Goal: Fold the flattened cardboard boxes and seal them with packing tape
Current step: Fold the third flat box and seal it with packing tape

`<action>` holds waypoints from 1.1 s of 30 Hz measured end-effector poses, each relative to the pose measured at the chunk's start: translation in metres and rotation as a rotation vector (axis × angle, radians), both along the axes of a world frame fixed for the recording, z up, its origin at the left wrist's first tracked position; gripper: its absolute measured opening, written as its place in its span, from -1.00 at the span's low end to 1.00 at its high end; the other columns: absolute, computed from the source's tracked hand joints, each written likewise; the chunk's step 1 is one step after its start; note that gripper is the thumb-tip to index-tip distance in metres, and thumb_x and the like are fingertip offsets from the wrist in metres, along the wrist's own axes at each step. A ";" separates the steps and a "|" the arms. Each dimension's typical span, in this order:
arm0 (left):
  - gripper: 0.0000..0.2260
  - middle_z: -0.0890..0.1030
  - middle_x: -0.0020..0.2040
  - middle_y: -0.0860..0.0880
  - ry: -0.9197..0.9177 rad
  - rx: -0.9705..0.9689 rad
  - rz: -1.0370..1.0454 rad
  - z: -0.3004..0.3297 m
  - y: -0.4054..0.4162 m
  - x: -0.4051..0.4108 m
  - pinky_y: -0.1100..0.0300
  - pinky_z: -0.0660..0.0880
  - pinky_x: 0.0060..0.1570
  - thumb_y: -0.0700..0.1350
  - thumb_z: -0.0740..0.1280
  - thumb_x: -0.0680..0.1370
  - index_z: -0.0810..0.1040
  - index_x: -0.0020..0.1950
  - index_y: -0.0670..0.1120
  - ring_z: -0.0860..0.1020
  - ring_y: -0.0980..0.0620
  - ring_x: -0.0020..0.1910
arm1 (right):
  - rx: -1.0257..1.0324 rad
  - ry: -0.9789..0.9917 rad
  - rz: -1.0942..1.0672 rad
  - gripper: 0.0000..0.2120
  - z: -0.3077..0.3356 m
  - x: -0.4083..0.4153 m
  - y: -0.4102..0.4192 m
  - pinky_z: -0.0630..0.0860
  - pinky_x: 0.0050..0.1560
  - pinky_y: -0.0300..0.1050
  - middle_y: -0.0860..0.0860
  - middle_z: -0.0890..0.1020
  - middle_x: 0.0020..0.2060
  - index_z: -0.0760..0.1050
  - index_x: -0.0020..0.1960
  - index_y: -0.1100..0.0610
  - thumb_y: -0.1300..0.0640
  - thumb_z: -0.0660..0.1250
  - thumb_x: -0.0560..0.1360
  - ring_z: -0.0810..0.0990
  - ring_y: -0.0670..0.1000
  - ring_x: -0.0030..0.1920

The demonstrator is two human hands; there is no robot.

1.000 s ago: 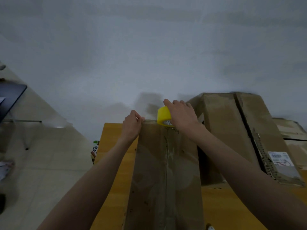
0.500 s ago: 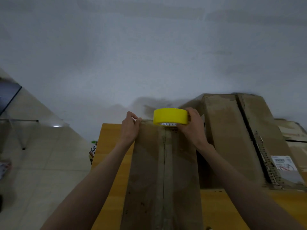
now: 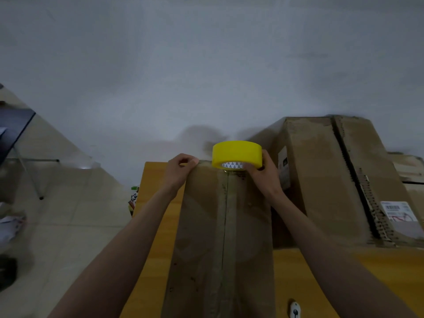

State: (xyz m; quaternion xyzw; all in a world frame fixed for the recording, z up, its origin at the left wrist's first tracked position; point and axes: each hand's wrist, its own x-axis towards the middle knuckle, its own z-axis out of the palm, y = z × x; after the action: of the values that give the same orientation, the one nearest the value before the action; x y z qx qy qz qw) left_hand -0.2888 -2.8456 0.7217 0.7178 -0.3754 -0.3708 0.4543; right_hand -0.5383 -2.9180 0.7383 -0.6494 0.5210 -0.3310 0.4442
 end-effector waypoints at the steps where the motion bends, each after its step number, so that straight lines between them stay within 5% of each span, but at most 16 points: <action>1: -0.92 0.65 -0.02 0.14 0.015 0.002 0.003 0.000 0.006 0.004 0.48 0.42 -0.18 -0.08 0.40 0.58 0.66 0.00 -0.05 0.55 0.36 -0.09 | -0.003 0.010 0.002 -0.59 0.000 0.003 0.006 0.49 0.07 0.07 0.02 0.58 0.12 0.42 0.35 0.11 0.14 0.41 0.54 0.55 0.06 0.14; 5: -0.94 0.64 -0.01 0.13 0.042 0.056 -0.003 0.002 0.030 0.025 0.35 0.42 -0.12 -0.03 0.43 0.56 0.67 -0.02 0.02 0.56 0.25 -0.03 | 0.006 0.071 0.001 -0.48 -0.004 0.019 0.030 0.38 0.31 0.26 0.12 0.54 0.29 0.36 0.45 0.13 0.10 0.41 0.54 0.46 0.21 0.32; 10: -0.94 0.64 -0.06 0.08 0.014 0.097 0.063 -0.005 0.060 0.044 0.31 0.41 -0.15 -0.06 0.46 0.53 0.69 -0.04 -0.03 0.56 0.20 -0.08 | -0.117 0.143 0.069 -0.59 -0.002 0.040 0.057 0.42 0.19 0.24 0.14 0.59 0.10 0.47 0.25 0.15 0.10 0.48 0.46 0.52 0.21 0.17; 13: -0.86 0.64 -0.06 0.00 -0.007 0.100 0.064 -0.005 0.069 0.045 0.19 0.44 -0.09 -0.08 0.45 0.54 0.68 0.01 -0.13 0.54 0.10 -0.06 | -0.156 0.167 0.090 -0.61 -0.001 0.043 0.066 0.45 0.05 0.16 0.13 0.55 0.02 0.45 0.14 0.15 0.09 0.52 0.41 0.52 0.21 0.07; 17: -0.94 0.63 -0.13 0.06 0.030 0.100 0.063 0.000 0.070 0.040 0.22 0.43 -0.15 -0.06 0.46 0.53 0.67 -0.11 -0.02 0.55 0.15 -0.11 | -0.229 0.112 0.093 -0.67 0.005 0.031 0.069 0.42 -0.09 0.03 0.10 0.51 -0.02 0.41 0.14 0.18 0.13 0.45 0.47 0.50 0.13 0.00; 23: -0.89 0.62 -0.09 0.05 0.011 0.119 0.109 0.001 0.064 0.028 0.26 0.44 -0.16 -0.03 0.46 0.53 0.64 -0.01 -0.03 0.56 0.09 -0.06 | -0.272 0.084 0.001 -0.63 0.012 -0.005 0.052 0.31 -0.26 -0.43 -0.13 0.43 -0.15 0.32 0.16 0.15 0.02 0.32 0.44 0.43 -0.31 -0.16; 26: -0.65 0.55 0.09 0.01 -0.173 0.118 0.190 0.009 0.063 0.011 0.30 0.40 -0.19 0.00 0.45 0.53 0.49 0.25 -0.06 0.53 0.16 -0.07 | -0.266 0.097 0.008 -0.57 0.005 -0.013 0.046 0.33 -0.24 -0.45 -0.12 0.44 -0.09 0.32 0.19 0.15 0.00 0.36 0.43 0.40 -0.27 -0.16; 30: -0.65 0.36 0.42 -0.14 -0.762 -0.057 0.074 0.010 0.083 -0.022 0.04 0.36 0.33 -0.06 0.27 0.65 0.39 0.40 -0.17 0.39 -0.10 0.36 | -0.246 0.072 0.015 -0.53 -0.006 -0.020 0.039 0.42 -0.15 -0.17 -0.22 0.45 -0.05 0.32 0.23 0.06 -0.03 0.40 0.40 0.45 -0.20 -0.08; 33: -0.51 0.17 0.60 -0.13 -0.849 0.010 -0.192 -0.001 0.097 -0.047 0.00 0.12 0.55 0.04 0.03 0.71 0.19 0.59 -0.17 0.12 -0.05 0.59 | -0.228 0.077 0.039 -0.53 -0.014 -0.021 0.036 0.48 -0.07 0.01 -0.13 0.49 0.04 0.36 0.27 0.00 0.03 0.50 0.46 0.49 -0.08 0.05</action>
State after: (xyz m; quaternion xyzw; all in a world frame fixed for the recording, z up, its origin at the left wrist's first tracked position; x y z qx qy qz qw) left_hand -0.3357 -2.7490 0.7208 0.7705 -0.5923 -0.0852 0.2198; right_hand -0.5594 -2.8821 0.7246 -0.7179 0.4837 -0.3542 0.3537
